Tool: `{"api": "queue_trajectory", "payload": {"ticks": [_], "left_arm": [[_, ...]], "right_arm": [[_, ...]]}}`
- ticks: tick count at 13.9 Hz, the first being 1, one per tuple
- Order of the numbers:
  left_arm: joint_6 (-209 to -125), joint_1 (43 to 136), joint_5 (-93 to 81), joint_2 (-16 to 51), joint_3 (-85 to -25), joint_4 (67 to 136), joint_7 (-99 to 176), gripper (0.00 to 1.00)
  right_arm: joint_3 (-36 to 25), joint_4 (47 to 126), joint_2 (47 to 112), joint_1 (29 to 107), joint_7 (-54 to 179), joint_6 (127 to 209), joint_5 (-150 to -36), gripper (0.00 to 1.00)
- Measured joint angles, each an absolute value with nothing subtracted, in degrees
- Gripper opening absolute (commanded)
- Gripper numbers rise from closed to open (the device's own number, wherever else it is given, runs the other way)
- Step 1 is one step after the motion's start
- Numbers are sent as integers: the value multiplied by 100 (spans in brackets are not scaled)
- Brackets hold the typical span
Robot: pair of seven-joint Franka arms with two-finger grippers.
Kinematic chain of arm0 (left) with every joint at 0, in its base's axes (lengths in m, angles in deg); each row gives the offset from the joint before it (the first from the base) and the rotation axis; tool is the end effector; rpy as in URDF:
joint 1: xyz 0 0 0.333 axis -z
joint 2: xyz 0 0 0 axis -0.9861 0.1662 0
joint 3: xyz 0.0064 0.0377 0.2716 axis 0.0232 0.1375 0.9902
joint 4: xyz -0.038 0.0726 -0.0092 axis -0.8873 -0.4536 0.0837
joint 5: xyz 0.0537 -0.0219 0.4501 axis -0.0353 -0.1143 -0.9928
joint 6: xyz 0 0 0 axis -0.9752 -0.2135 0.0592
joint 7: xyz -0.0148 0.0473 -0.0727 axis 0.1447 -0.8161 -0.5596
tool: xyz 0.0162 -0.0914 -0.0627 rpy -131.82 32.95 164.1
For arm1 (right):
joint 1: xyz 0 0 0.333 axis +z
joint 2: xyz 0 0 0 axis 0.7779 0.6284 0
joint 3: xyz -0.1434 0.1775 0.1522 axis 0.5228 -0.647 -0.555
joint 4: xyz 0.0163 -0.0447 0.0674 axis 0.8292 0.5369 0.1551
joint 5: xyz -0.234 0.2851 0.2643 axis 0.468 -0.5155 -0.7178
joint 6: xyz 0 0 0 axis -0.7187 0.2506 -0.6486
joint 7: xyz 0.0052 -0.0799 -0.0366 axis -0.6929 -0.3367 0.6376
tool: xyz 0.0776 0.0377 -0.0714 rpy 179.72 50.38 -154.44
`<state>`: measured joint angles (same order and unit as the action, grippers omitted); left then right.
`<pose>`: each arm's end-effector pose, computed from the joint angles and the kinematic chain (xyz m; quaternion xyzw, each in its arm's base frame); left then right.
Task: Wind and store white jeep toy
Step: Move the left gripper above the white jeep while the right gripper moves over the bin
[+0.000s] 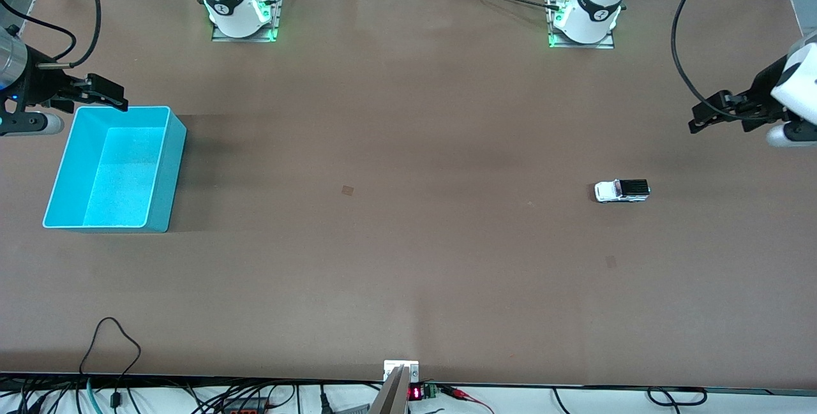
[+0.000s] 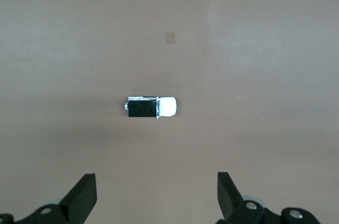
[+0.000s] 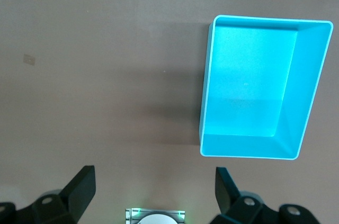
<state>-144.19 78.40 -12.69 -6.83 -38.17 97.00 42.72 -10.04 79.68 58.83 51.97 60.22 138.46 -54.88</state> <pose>0.6241 0.0047 0.5200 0.9992 0.0274 -0.0213 0.0179 0.6160 0.0004 0.5254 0.9968 0.0247 -0.0760 0.0067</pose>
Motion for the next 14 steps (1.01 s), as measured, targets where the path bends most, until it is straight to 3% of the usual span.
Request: {"api": "queue_trajectory", "payload": {"ticks": [8,14], "left_arm": [[-14674,8116,-1419,233,-4048,9807,4428,100],[-15281,8186,-2226,328,-4246,10855,5083,100]], "right_arm": [[-999,8011,6283,5194,6022,13724,-5488,100],[-992,8010,6478,5189,6020,13341,-5487,100]]}}
